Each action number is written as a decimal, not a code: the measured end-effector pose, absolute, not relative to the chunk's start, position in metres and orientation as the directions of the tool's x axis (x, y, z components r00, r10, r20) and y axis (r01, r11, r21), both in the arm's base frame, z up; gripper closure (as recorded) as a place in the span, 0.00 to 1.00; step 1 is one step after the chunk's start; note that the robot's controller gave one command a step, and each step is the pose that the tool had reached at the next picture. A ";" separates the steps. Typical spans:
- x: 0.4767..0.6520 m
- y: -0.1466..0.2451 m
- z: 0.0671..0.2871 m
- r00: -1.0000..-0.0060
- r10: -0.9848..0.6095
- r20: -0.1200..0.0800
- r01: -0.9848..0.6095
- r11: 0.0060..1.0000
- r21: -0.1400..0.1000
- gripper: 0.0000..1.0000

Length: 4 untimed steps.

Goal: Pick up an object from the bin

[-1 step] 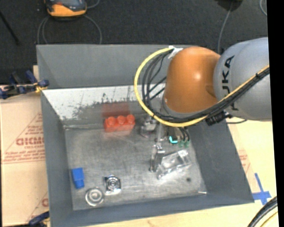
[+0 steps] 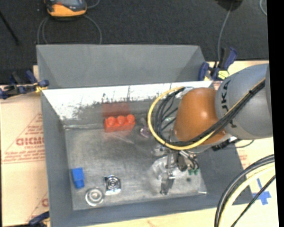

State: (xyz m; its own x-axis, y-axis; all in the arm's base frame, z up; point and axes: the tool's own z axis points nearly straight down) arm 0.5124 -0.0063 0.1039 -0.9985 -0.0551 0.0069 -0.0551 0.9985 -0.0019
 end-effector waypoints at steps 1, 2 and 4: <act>0.561 -0.032 0.073 -0.977 -0.214 -0.004 -0.214 0.977 0.001 0.00; 0.566 -0.032 0.077 -0.978 -0.209 -0.024 -0.210 0.978 -0.002 1.00; 0.604 -0.034 0.309 -0.923 -0.384 -0.008 -0.384 0.923 -0.005 1.00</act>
Offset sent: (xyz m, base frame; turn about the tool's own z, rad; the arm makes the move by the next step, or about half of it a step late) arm 0.0465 -0.0258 -0.0339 -0.1612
